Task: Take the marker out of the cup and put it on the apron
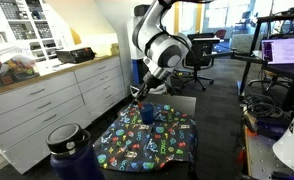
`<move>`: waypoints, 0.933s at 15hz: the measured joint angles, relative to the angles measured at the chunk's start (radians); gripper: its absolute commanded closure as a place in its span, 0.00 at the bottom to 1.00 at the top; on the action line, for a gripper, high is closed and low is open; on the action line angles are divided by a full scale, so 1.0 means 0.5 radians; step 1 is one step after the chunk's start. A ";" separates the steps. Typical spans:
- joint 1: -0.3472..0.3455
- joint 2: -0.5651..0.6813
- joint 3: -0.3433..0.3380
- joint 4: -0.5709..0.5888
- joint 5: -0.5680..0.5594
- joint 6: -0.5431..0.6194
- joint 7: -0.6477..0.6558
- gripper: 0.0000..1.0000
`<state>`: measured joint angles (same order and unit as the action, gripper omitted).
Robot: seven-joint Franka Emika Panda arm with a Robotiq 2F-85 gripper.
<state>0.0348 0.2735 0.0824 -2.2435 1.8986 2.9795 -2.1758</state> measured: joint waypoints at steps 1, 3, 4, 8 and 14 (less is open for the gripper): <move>0.000 -0.006 0.000 0.000 0.002 0.000 0.000 0.92; 0.000 -0.015 0.000 0.000 0.003 0.002 0.000 0.92; 0.000 -0.018 0.000 0.000 0.004 0.003 0.000 0.92; -0.001 -0.043 -0.002 0.000 0.022 0.006 0.000 0.92; -0.001 -0.113 -0.002 0.000 0.040 0.010 0.000 0.92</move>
<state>0.0345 0.2171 0.0813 -2.2436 1.9184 2.9845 -2.1758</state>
